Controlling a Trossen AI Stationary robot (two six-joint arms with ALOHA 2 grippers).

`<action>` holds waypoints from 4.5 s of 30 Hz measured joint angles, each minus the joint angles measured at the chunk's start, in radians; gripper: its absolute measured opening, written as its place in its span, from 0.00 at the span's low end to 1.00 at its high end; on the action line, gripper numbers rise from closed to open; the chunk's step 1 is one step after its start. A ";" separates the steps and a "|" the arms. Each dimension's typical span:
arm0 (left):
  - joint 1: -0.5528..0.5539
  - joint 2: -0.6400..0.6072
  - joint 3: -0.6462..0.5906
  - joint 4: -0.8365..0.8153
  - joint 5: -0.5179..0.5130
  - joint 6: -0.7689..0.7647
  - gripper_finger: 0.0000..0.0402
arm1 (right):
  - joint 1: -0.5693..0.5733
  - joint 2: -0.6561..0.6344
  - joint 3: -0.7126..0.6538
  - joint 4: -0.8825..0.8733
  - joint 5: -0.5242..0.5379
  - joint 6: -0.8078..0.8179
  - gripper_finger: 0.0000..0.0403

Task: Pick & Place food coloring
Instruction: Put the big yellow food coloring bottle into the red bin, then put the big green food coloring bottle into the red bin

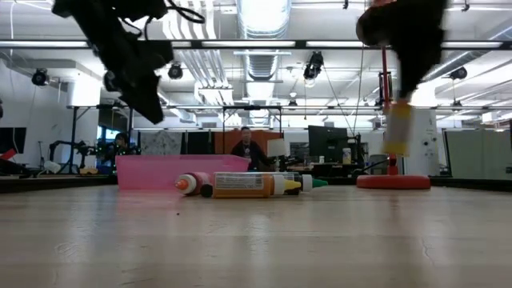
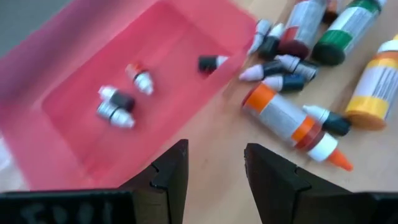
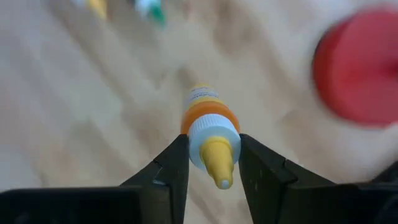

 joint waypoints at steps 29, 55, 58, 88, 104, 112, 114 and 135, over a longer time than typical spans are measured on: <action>-0.015 -0.472 -0.172 -0.068 0.085 -0.413 0.33 | -0.424 0.868 1.123 0.096 -0.093 -0.691 0.27; -0.015 -0.432 -0.184 -0.072 0.081 -0.426 0.33 | -0.483 1.002 1.163 -0.044 -0.091 -0.609 0.27; -0.015 -0.432 -0.184 -0.072 0.069 -0.426 0.33 | -0.486 1.002 1.163 -0.095 -0.070 -0.601 0.27; -0.015 -0.424 -0.183 -0.072 0.028 -0.421 0.33 | -0.553 1.013 1.137 -0.078 -0.065 -0.691 0.41; -0.015 -0.424 -0.183 -0.072 0.028 -0.419 0.33 | -0.531 0.909 1.138 -0.092 -0.065 -0.691 0.49; -0.015 -0.424 -0.183 -0.018 0.003 -0.409 0.33 | -0.487 0.770 1.117 -0.094 -0.066 -0.675 0.49; -0.015 -0.424 -0.183 0.006 -0.022 -0.397 0.33 | -0.472 0.735 1.093 -0.090 -0.083 -0.689 0.49; -0.015 -0.422 -0.183 0.061 -0.023 -0.561 0.33 | -0.317 -0.009 0.100 0.335 0.044 -0.241 0.45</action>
